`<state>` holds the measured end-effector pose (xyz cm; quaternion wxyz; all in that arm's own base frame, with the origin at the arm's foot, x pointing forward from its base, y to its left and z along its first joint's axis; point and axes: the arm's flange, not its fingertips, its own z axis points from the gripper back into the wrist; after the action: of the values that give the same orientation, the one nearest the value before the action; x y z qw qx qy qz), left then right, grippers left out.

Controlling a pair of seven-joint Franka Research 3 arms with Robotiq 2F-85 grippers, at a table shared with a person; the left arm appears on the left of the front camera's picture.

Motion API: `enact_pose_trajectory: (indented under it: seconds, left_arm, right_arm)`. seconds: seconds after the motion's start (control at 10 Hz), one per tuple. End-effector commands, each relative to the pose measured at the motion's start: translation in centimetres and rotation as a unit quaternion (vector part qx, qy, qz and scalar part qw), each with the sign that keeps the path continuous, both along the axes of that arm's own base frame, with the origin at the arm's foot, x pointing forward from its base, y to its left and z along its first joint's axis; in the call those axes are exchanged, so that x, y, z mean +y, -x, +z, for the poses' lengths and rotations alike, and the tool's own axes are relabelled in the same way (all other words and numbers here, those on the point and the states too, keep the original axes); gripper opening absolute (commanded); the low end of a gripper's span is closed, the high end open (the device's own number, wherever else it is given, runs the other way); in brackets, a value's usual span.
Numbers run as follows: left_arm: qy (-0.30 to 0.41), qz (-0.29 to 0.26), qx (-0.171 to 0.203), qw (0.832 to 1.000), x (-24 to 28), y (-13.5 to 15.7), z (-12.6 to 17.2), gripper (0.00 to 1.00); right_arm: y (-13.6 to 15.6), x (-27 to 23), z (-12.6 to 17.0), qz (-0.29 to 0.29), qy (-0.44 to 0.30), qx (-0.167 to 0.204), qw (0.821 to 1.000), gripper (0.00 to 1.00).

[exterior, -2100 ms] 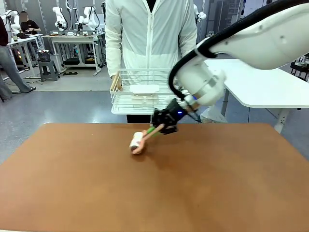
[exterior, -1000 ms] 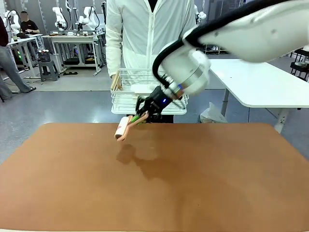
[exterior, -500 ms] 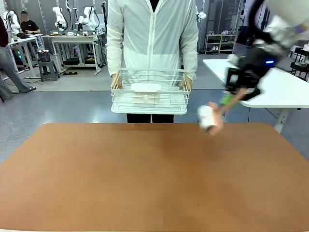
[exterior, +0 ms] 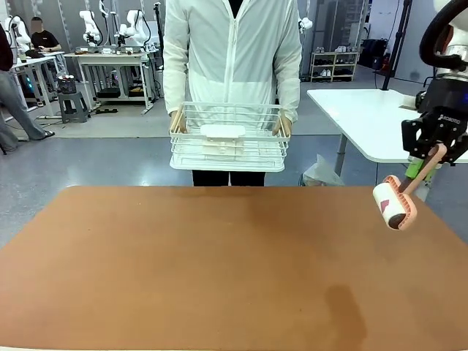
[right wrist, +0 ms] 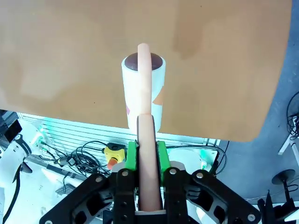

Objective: Clean the table.
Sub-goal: Clean the table with the Lint Roller when the human lifts the Dish drying rack, then place the Lint Roller down when the Dish drying rack is positioned in the middle of the table.

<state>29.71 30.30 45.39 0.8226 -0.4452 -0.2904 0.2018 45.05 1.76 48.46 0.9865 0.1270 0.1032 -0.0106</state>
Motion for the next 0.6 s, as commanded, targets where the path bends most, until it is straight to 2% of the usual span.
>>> enact_pose_trajectory:
  seconds: [0.0, 0.5]
  left_arm:
    - [0.004, -0.004, -0.014, 1.0, 0.24, 0.21, 0.11, 1.0]
    - [0.004, -0.004, -0.014, 1.0, 0.24, 0.21, 0.11, 1.0]
  right_arm:
    - [0.1, -0.77, 0.63, -0.002, -0.005, -0.007, 1.0, 0.21]
    - [0.1, -0.77, 0.63, -0.002, -0.005, -0.007, 1.0, 0.21]
